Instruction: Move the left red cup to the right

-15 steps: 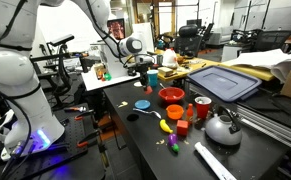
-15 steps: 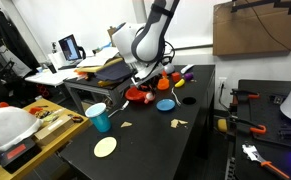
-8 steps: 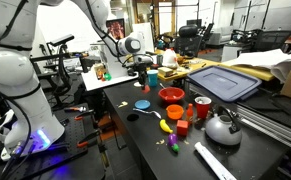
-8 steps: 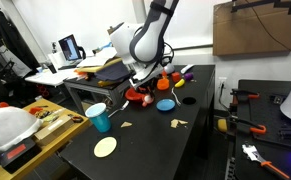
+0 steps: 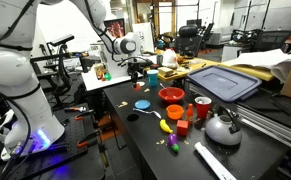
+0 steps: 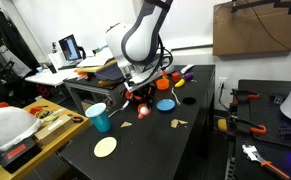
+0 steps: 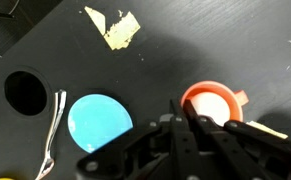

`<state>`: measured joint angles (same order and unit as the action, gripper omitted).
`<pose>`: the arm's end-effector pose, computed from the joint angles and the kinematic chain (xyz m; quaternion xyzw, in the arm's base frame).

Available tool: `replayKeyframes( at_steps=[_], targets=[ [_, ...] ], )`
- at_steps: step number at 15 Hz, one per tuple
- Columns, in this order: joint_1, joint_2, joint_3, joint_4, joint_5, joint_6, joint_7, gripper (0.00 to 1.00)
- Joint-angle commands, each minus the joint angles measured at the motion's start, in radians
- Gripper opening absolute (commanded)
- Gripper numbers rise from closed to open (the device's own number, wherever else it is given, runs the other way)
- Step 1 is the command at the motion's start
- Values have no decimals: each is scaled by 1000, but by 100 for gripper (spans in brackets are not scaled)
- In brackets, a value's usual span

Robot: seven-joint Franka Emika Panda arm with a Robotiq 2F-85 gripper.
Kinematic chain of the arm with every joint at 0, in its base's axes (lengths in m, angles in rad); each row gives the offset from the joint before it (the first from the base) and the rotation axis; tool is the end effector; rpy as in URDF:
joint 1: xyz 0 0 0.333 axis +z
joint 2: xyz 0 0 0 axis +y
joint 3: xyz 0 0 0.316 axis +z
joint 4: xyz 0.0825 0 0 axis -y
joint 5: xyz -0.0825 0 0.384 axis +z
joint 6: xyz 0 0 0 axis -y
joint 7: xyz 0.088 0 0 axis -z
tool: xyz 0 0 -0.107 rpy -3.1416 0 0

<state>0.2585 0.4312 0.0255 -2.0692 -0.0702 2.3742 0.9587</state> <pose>0.5538 0.1608 0.2101 0.9499 -0.3057 -0.0410 0.0507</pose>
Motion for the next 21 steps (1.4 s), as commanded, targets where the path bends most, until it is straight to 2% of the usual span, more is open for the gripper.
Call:
replayKeyframes(
  at_steps=[1, 6, 10, 21],
  targets=[
    [-42, -20, 43, -20, 104, -28, -98, 1],
    [-77, 4, 65, -8, 240, -58, -228, 1],
    [-83, 26, 61, 1, 301, -81, -288, 1],
    [-67, 69, 46, 11, 307, -82, -286, 1]
  ],
)
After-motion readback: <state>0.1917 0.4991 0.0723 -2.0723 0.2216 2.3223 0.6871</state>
